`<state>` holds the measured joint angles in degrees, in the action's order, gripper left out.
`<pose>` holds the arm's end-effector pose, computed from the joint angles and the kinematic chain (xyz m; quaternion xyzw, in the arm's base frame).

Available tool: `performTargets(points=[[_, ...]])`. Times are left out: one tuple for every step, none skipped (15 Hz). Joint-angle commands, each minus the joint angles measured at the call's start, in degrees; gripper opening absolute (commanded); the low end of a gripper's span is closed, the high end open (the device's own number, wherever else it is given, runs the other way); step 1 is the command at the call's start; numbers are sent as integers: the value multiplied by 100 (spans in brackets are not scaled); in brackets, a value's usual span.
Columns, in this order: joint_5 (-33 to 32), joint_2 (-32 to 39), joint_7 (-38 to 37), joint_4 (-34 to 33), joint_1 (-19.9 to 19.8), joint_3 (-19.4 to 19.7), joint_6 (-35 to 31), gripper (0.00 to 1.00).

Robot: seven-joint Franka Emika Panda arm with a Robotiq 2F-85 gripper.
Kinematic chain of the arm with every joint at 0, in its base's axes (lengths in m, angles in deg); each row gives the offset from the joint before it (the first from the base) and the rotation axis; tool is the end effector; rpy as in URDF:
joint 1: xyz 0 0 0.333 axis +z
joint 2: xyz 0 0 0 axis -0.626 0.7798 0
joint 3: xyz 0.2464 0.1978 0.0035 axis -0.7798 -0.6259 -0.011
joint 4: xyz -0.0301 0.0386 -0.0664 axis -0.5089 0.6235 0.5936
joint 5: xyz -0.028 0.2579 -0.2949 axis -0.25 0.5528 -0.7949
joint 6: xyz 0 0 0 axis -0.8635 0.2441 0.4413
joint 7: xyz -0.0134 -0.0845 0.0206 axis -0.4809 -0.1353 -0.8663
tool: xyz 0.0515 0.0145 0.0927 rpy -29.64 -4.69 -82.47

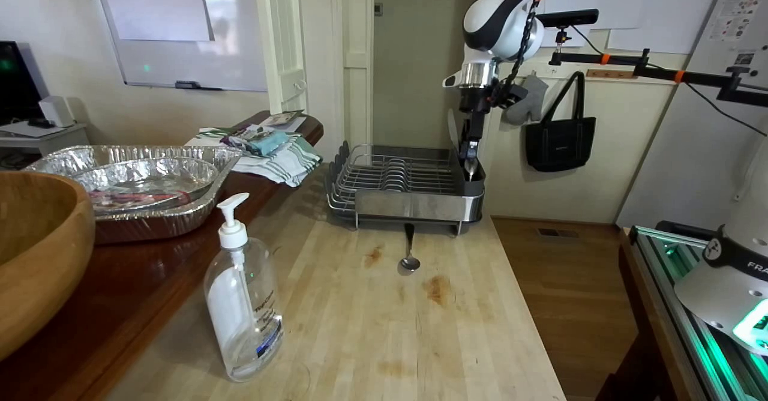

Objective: Remove the spoon from the dish rack

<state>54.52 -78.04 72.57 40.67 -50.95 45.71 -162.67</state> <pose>0.5093 -0.1793 0.2988 -0.9699 -0.1577 0.0028 0.1854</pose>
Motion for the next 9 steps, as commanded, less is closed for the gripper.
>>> performTargets(points=[[-117,76,-197,-160,-102,-49,203,100],[-164,69,-216,-162,-120,-26,184,100],[-204,66,-251,-167,-127,-15,166,100],[-247,67,-259,-173,-153,1,162,100],[-294,71,-249,-175,-178,15,161,100],[-340,71,-258,-178,-191,17,165,100],[-391,73,-253,-176,-208,21,174,100],[-442,75,-249,-172,-222,23,184,100],[-490,80,-249,-168,-230,20,195,100]])
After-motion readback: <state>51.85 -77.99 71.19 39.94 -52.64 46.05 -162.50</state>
